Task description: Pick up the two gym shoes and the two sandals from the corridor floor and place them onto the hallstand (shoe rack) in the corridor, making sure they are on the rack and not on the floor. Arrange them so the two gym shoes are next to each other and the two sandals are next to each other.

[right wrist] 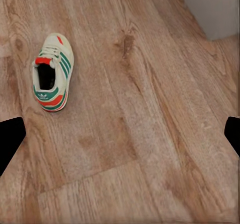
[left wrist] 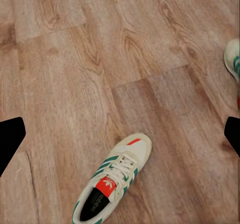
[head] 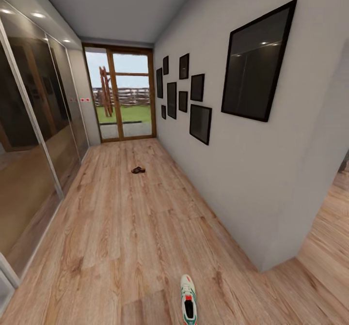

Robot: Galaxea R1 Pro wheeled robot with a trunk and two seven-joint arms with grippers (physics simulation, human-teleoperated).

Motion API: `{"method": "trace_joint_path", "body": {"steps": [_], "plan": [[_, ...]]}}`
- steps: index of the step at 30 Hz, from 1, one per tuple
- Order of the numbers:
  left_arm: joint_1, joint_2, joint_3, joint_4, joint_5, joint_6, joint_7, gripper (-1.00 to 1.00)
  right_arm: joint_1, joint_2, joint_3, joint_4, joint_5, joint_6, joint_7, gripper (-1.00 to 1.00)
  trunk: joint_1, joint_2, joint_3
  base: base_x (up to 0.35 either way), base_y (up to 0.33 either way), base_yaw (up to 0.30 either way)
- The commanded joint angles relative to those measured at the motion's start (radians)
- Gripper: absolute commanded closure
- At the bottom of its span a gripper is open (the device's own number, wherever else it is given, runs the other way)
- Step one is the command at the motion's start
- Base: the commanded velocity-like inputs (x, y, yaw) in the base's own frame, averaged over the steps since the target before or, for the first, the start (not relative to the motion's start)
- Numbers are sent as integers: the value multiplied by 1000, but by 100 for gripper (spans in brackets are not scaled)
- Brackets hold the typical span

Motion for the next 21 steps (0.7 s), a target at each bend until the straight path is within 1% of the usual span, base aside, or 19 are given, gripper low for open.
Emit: {"method": "trace_joint_path", "body": {"steps": [1, 18, 21], "plan": [[0, 0, 0, 0, 1, -3, 0, -100, -1, 0, -1, 1, 1, -3, 0, -100, 0, -1, -1, 0, 0, -74], [0, 1, 0, 0, 0, -3, 0, -100, -1, 4, 7, 2, 5, -1, 1, -100, 0, -1, -1, 0, 0, -14], [0, 1, 0, 0, 0, -3, 0, -100, -1, 5, 7, 2, 4, -2, 1, -100, 0, -1, -1, 0, 0, -104]]}}
